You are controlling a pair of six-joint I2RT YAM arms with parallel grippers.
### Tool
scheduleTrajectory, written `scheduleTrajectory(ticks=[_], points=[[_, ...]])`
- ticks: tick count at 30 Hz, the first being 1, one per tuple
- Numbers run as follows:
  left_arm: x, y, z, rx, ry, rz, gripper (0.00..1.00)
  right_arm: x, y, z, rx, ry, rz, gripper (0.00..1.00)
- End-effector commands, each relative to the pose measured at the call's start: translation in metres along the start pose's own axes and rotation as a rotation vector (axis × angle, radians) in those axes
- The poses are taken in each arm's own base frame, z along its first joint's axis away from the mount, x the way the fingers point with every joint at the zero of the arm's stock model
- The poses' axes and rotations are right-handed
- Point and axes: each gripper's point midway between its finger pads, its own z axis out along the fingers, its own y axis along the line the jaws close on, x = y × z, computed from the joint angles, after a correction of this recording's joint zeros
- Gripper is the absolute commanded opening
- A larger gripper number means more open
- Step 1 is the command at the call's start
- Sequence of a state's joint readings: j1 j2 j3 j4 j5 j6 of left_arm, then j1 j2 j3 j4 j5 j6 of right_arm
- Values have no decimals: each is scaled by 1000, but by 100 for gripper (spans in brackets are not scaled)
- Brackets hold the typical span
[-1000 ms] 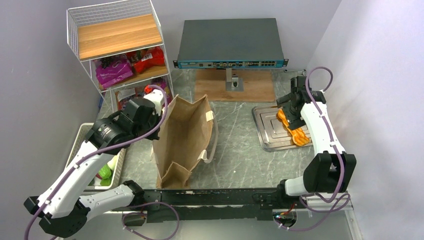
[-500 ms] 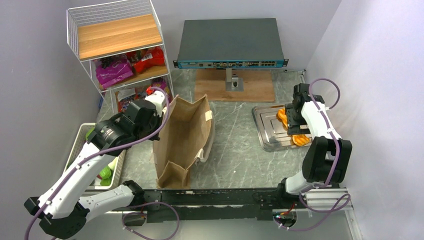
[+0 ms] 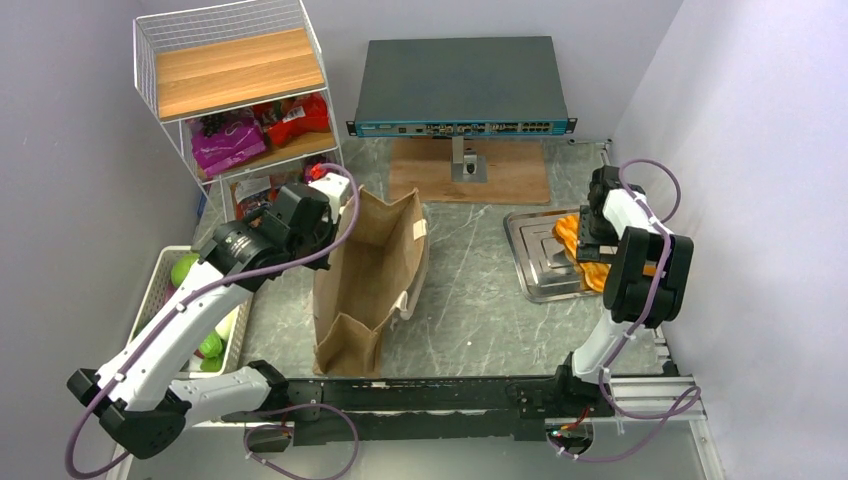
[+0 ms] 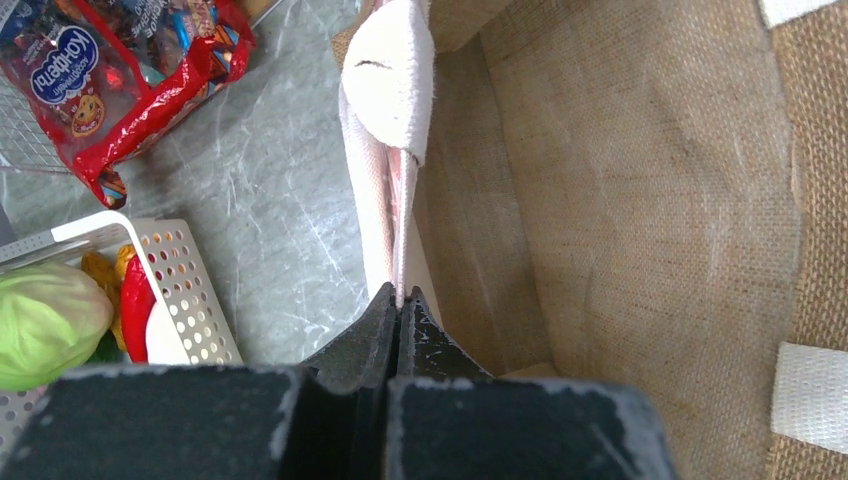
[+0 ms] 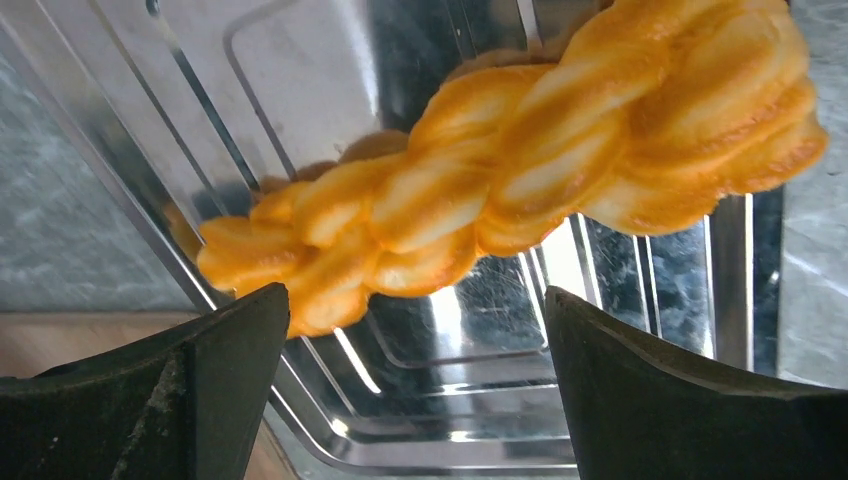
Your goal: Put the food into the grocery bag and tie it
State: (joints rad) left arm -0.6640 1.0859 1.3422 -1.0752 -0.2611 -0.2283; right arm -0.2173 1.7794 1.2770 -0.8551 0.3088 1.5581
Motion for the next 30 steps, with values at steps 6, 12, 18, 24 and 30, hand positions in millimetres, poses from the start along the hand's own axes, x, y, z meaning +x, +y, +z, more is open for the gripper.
scheduleTrajectory(ticks=[6, 12, 18, 24, 30], points=[[-32, 3, -3, -3, -62, 9, 0, -15, 36, 17, -74, -55, 230, 100], [-30, 8, 0, -33, -43, 28, 0, -11, 34, 35, -10, -58, 276, 100], [-29, 11, 1, -49, -32, 44, 0, -10, 31, 46, -12, -46, 341, 100], [-29, 13, 1, -55, -32, 54, 0, -3, 22, 54, 32, -1, 311, 89], [-30, 14, 2, -65, -28, 59, 0, 15, 19, 59, 33, 93, 227, 42]])
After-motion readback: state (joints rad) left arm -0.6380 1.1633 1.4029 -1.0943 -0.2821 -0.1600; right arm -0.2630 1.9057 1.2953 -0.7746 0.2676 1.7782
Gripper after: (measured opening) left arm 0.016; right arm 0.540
